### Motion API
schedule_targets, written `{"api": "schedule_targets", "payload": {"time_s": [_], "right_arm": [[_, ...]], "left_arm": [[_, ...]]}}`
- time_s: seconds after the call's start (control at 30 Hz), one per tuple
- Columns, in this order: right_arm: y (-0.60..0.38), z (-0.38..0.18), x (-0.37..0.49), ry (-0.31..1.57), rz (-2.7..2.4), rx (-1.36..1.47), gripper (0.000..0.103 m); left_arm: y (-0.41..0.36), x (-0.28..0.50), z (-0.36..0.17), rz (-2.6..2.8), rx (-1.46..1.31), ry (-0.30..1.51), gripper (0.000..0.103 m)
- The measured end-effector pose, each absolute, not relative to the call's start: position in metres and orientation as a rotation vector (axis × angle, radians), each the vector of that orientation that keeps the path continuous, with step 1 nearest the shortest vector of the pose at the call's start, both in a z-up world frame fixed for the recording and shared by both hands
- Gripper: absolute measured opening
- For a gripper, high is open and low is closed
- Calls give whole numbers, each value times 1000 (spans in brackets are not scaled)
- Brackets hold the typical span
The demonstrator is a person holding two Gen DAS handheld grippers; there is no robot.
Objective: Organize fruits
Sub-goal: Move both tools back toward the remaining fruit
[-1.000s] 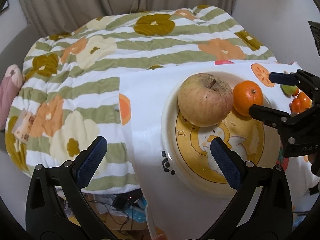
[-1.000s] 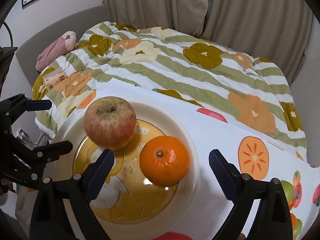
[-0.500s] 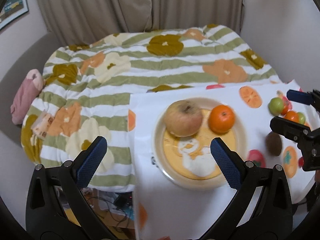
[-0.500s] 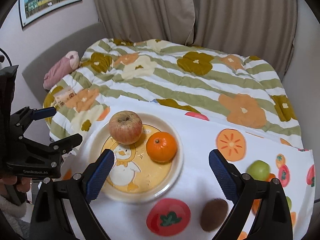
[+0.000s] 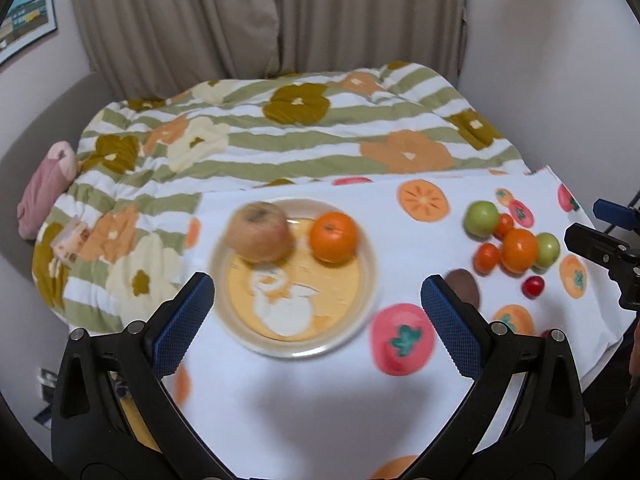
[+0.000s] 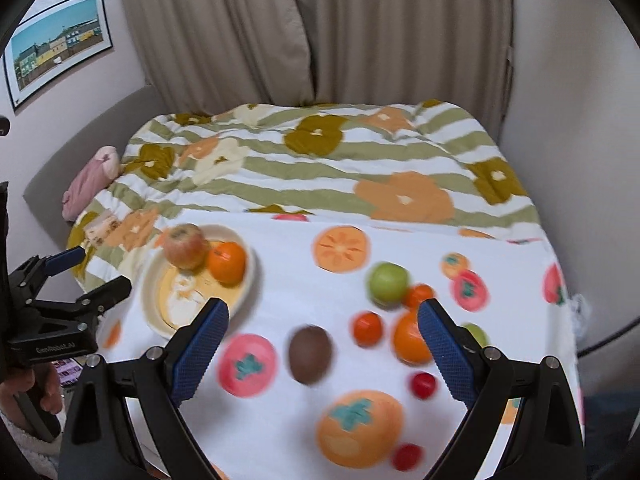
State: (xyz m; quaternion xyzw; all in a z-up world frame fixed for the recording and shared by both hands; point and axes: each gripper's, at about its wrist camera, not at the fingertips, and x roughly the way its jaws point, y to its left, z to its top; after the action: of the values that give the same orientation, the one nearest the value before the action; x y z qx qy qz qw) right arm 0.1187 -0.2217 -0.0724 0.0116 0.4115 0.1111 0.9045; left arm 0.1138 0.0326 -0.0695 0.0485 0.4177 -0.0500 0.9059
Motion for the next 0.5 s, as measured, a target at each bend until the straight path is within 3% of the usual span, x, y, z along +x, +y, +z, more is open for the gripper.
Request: {"api": "schedule_targets", "payload": {"time_s": [0.5], "right_arm": [[-329, -136, 117, 915, 184, 69, 95]], "left_arm": [[-77, 115, -136, -152, 82, 948, 103]]}}
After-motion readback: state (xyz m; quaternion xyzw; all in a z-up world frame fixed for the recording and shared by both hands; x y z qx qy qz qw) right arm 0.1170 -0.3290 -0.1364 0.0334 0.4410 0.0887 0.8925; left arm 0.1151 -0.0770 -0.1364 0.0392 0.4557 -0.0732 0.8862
